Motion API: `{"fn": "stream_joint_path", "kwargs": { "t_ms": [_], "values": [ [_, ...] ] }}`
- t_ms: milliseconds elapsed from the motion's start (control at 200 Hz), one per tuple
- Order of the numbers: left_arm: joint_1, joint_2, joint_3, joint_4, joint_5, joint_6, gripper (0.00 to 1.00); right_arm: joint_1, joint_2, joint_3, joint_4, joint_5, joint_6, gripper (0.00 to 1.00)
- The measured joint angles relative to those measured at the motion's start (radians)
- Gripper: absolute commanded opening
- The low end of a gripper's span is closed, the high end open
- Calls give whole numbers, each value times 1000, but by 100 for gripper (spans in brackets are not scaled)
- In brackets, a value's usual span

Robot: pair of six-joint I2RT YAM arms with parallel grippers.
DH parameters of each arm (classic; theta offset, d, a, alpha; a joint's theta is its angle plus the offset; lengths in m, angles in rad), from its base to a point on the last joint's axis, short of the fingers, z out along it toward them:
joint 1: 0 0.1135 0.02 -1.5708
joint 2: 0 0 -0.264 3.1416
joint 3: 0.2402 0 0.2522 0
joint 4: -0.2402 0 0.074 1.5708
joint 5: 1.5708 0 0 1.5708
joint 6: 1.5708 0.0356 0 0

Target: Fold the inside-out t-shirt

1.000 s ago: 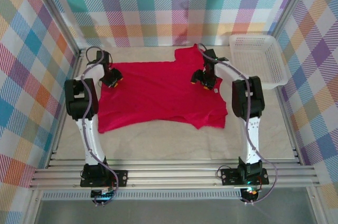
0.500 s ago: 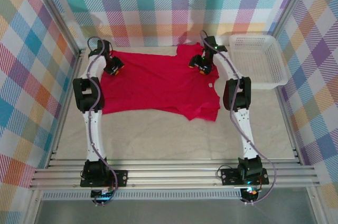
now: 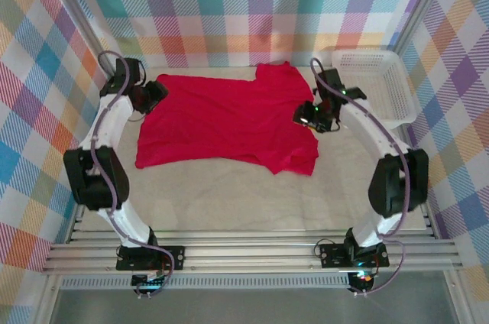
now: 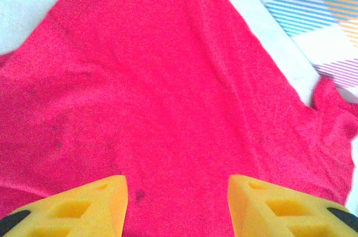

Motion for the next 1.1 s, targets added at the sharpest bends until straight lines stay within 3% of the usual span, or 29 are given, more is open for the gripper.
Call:
{"fn": "stream_joint_path", "kwargs": {
  "t_ms": [90,255,430,680,795,985,1100],
  "values": [
    [-6,-58,-118,34,32,-8,50,-31,-15,-132,35,9,5,37],
    [-10,-66,-280,57,63,-17,50,-80,-14,-296,80,11,9,47],
    [-10,-66,-344,84,75,-18,50,-91,27,-314,163,-13,8,52],
    [-10,-68,-360,103,75,-17,50,-91,111,-315,224,-27,8,53],
    [-10,-74,-360,102,74,-14,50,-91,111,-316,229,-27,5,43],
    [-10,-83,-359,99,70,-3,49,-91,103,-317,223,-27,-5,7],
    [-10,-95,-359,98,61,0,49,-91,64,-318,203,-27,-19,0]
  ]
}}
